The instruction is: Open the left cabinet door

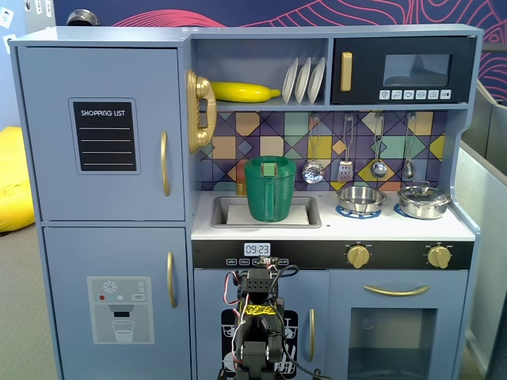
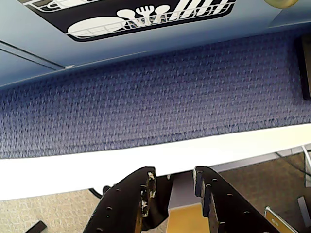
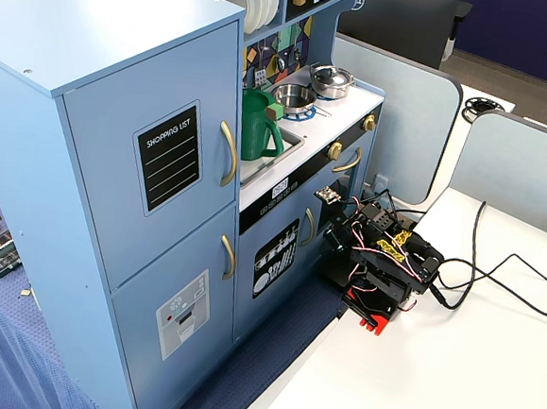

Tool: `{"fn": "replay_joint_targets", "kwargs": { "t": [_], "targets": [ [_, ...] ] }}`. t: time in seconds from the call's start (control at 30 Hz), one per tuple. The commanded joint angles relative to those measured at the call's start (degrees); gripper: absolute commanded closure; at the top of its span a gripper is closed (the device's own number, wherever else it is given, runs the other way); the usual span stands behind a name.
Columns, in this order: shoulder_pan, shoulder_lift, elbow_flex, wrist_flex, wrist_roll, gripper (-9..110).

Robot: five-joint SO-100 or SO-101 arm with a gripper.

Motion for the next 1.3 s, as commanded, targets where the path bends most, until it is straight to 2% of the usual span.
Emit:
{"fn": "replay_joint_targets", "kwargs": {
  "t": [0.0,0.5,0.63,0.77,1.03,1.07,1.13,1.27],
  "targets": [
    [-0.4,-0.4,0.1,10.6,-1.1,101],
    [-1.2,-0.4,0.1,10.2,-1.9,101],
    [-8.0,-2.3,-3.7,0.2,2.3,101],
    [-17.6,-11.5,-16.9,-13.2,3.5,101],
    [-34.6,-22.3,-43.6,-32.5,-9.1,101],
    [-36.3,-24.2,-46.5,-35.1,-9.8,100],
    [-37.5,-27.9,-51.6,-41.0,-5.5,90],
    [-36.4,-36.5,-60.7,-45.1,-3.2,82]
  ]
}}
